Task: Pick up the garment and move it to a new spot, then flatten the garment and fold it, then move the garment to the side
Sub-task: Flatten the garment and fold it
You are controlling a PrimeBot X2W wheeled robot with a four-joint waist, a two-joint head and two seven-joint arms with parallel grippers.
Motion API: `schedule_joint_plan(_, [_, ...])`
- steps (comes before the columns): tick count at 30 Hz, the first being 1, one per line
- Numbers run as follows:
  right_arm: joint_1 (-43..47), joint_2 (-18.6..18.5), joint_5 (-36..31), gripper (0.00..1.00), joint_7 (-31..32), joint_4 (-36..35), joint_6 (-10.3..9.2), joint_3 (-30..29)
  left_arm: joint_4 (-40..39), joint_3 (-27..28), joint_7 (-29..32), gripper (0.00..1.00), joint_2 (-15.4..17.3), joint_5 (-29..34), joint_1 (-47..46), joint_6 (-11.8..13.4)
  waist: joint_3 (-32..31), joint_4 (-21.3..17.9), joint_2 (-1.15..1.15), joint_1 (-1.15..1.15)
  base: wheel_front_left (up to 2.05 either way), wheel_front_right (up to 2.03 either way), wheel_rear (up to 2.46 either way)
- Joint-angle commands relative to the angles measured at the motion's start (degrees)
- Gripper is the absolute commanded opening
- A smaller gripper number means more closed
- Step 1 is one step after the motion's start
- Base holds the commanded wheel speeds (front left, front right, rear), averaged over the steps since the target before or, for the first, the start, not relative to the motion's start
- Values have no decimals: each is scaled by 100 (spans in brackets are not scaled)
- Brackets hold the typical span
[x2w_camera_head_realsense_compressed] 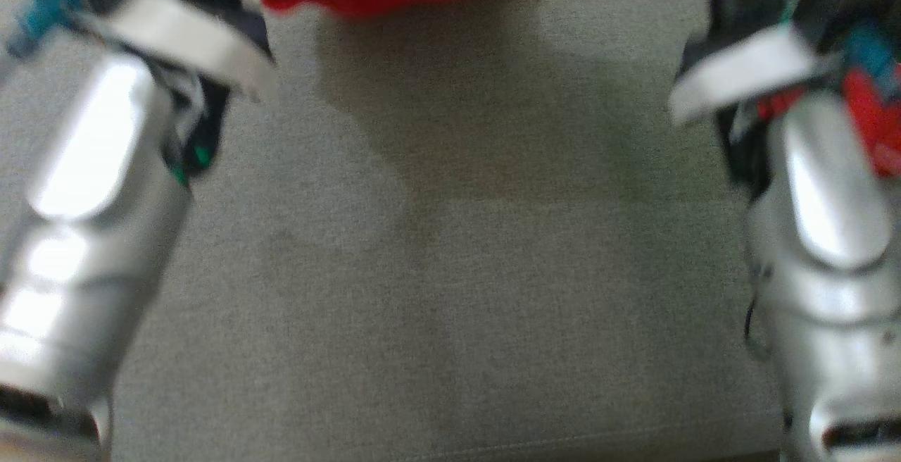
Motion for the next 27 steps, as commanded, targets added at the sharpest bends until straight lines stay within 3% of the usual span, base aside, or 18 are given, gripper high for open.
schedule_joint_plan(1, [207, 126, 79, 0, -113, -149, 37, 86, -152, 92, -87, 0, 187, -140, 30, -28, 2, -13, 0, -2, 0, 0, 0])
schedule_joint_plan(11, [2150, 186, 161, 0, -349, -596, 37, -291, -1130, -268, -413, 0, 387, -645, 2037, 11, -504, 49, 0, -2, 0, 0, 0])
schedule_joint_plan(20, [3998, 212, 124, 0, 67, -2173, 37, -834, -2769, -219, -467, 0, 418, -695, 4106, 645, -1316, 97, 0, -2, 0, 0, 0])
schedule_joint_plan(27, [5112, 214, 180, 0, 722, -3606, 37, -1115, -3735, -312, -463, 0, 416, -738, 5174, 1137, -1467, 114, 0, -2, 0, 0, 0])
